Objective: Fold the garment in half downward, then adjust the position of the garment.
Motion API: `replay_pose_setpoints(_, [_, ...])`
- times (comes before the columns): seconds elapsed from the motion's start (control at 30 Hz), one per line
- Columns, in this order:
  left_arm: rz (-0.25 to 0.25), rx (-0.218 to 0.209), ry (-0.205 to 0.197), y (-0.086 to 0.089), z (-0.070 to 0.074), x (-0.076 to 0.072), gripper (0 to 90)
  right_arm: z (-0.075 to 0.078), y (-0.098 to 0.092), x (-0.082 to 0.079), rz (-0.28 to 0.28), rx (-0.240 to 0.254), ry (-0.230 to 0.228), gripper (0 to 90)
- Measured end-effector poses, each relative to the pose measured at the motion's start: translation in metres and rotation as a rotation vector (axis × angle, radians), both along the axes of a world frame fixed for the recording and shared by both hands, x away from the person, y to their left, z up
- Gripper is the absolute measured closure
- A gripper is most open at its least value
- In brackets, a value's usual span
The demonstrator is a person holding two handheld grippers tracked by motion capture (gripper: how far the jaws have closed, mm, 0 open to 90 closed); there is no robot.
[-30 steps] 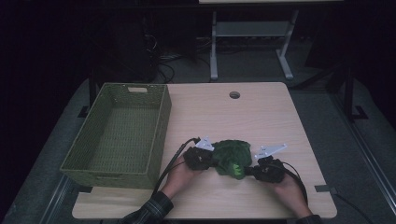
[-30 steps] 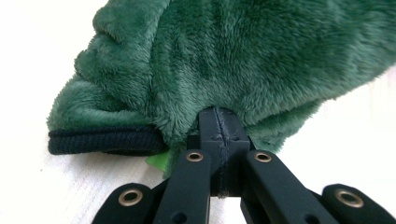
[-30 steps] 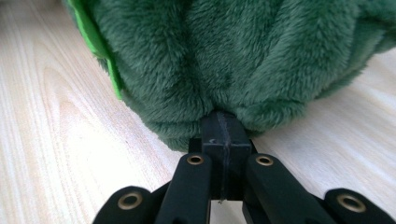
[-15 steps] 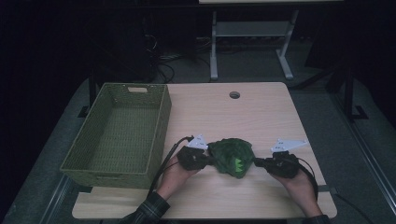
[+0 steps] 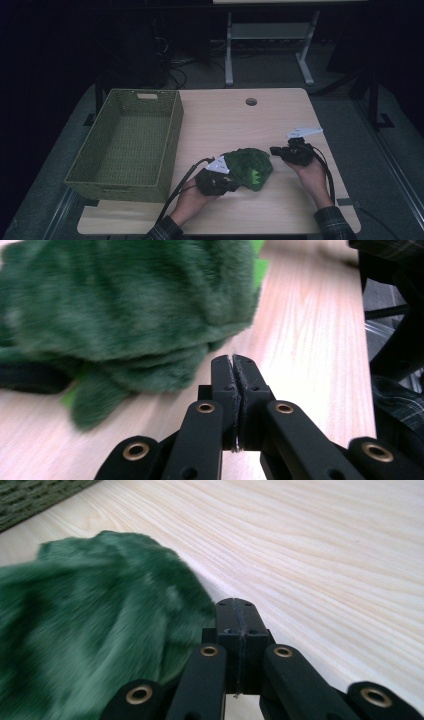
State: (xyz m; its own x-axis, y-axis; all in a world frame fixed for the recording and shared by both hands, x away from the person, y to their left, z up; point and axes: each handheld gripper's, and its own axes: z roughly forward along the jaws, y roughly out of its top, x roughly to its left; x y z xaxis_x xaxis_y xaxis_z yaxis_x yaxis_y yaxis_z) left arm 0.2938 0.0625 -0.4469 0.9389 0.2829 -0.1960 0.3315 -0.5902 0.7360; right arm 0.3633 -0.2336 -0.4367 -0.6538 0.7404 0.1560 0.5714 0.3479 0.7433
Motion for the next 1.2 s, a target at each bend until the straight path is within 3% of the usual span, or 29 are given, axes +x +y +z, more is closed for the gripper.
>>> replay_pose_setpoints(0.1, [-0.008, 0.003, 0.005, -0.006, -0.003, -0.001, 88.0, -0.002, 0.005, 0.010, -0.001, 0.010, -0.026, 89.9])
replay_pose_setpoints(0.3, [-0.007, 0.030, 0.005, -0.014, -0.012, 0.005, 88.0, -0.011, 0.017, 0.024, 0.031, -0.015, 0.011, 89.9])
replay_pose_setpoints(0.53, [0.023, 0.047, -0.002, -0.013, -0.017, 0.016, 88.1, -0.018, 0.023, 0.025, 0.067, -0.023, 0.037, 89.9])
replay_pose_setpoints(0.63, [0.040, 0.056, -0.011, -0.012, -0.017, 0.021, 88.1, -0.018, 0.022, 0.023, 0.081, -0.025, 0.045, 89.9])
replay_pose_setpoints(0.7, [0.042, 0.085, -0.029, -0.010, -0.018, 0.025, 88.1, -0.019, 0.022, 0.021, 0.083, -0.023, 0.058, 89.9])
replay_pose_setpoints(1.0, [0.141, 0.077, -0.019, 0.010, -0.019, 0.051, 87.3, -0.018, 0.013, -0.001, 0.116, -0.025, 0.077, 89.8])
replay_pose_setpoints(1.2, [0.175, 0.062, -0.018, 0.017, -0.020, 0.064, 87.4, -0.017, 0.016, -0.021, 0.148, -0.032, 0.084, 89.9])
